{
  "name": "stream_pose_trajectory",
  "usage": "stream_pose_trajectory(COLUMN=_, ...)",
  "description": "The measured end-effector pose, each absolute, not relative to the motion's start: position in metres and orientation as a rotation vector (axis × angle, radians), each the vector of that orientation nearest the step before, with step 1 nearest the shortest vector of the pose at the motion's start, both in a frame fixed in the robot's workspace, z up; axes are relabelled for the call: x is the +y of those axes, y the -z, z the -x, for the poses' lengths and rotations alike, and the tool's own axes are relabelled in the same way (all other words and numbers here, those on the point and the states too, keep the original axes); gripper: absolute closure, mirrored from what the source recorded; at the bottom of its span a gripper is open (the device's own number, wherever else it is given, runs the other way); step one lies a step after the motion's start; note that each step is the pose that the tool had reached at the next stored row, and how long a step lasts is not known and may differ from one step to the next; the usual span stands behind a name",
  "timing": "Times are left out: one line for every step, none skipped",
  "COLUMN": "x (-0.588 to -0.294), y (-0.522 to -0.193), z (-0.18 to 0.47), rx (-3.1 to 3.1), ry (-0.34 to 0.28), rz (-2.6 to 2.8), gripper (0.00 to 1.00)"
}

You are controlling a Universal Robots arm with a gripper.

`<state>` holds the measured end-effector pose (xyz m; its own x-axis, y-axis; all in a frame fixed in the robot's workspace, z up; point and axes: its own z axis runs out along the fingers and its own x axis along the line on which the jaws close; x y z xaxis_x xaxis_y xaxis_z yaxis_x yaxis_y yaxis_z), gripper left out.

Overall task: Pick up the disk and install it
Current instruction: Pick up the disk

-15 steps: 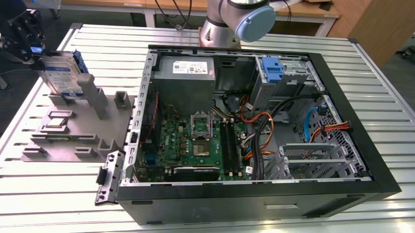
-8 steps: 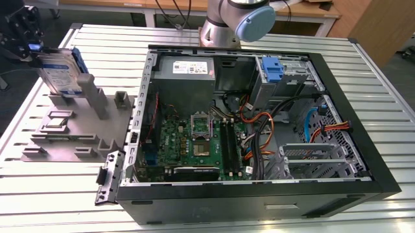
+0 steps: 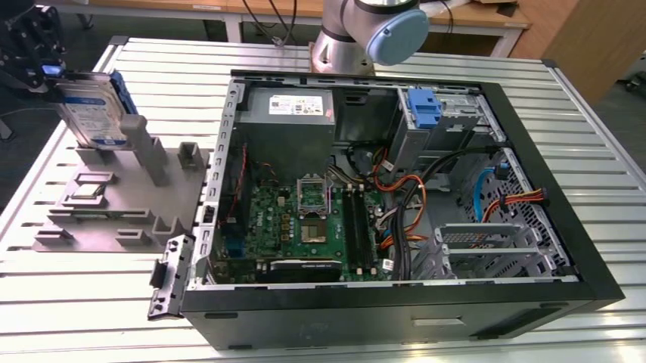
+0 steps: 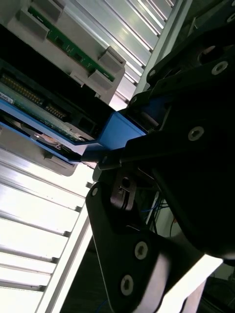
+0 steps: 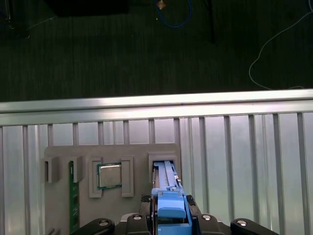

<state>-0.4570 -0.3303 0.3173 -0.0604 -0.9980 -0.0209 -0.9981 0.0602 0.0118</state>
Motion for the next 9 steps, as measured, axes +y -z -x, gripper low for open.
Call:
stream_pose_trajectory(x=-0.3303, y=-0.3178, z=0.4570, rx=2.282, ry=-0.036, rz=2.148, gripper=0.63)
stream_pose_trajectory(x=-0.3302, y=-0.3178, z=0.4570, rx=2.282, ry=-0.036, rz=2.148, gripper=0.63)
stream_pose_trajectory(x=-0.3303, y=-0.3180, z=0.4570, rx=2.282, ry=-0.036, rz=2.148, gripper=0.63)
stream_pose_trajectory(x=-0.3303, y=-0.3184, z=0.4571, rx=2.282, ry=-0.036, rz=2.149, gripper=0.63)
stream_pose_trajectory(x=-0.3302, y=-0.3187, z=0.4571, rx=2.282, ry=-0.036, rz=2.149, gripper=0.63)
stream_pose_trajectory(x=-0.3303, y=-0.3193, z=0.4570, rx=2.282, ry=-0.036, rz=2.148, gripper=0.63)
stream_pose_trajectory(x=-0.3302, y=-0.3195, z=0.4570, rx=2.282, ry=-0.036, rz=2.148, gripper=0.63)
stream_pose_trajectory(x=-0.3303, y=-0.3196, z=0.4570, rx=2.282, ry=-0.036, rz=2.148, gripper=0.63)
stream_pose_trajectory(x=-0.3302, y=-0.3198, z=0.4571, rx=2.282, ry=-0.036, rz=2.148, gripper=0.63)
